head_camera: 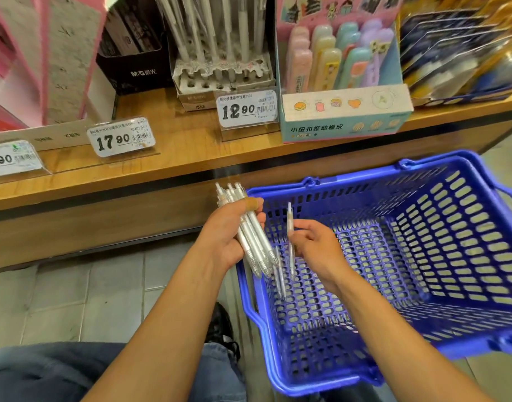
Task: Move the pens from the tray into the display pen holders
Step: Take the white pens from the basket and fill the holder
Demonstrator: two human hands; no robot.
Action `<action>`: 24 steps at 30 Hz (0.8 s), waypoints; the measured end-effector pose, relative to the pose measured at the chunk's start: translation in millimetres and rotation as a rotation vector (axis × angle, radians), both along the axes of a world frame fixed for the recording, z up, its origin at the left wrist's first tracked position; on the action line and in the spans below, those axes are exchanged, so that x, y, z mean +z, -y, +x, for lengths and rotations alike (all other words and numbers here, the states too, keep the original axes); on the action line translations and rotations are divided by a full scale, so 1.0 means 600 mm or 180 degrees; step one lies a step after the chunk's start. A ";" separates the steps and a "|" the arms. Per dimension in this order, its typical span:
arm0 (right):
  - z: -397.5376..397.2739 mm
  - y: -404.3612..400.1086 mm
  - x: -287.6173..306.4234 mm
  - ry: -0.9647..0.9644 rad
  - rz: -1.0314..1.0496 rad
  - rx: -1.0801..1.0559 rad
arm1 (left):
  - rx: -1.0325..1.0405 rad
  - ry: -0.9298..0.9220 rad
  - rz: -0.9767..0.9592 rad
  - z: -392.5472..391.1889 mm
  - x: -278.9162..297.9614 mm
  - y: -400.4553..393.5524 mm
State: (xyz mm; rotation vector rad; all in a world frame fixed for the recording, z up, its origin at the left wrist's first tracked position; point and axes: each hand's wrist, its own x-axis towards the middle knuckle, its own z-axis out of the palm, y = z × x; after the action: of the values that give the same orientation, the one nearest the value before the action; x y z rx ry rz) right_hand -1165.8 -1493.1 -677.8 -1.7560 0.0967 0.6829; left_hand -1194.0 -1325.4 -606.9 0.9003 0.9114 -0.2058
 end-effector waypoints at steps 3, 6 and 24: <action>-0.009 -0.011 0.068 0.0265 0.0437 -0.0116 | 0.0028 0.0026 -0.0003 0.000 0.000 0.001; -0.013 -0.033 0.111 0.0449 0.0619 0.0088 | -0.0050 0.0153 -0.0065 -0.002 0.003 0.003; 0.071 -0.018 -0.086 -0.0222 -0.0496 0.0753 | -0.0143 0.0239 0.0047 -0.001 -0.015 -0.008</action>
State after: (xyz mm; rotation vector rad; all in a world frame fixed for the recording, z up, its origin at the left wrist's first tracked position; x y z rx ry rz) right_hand -1123.0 -1482.3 -729.2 -1.9116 -0.0112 0.9295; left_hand -1194.6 -1320.4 -615.6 0.9367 0.8247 -0.2028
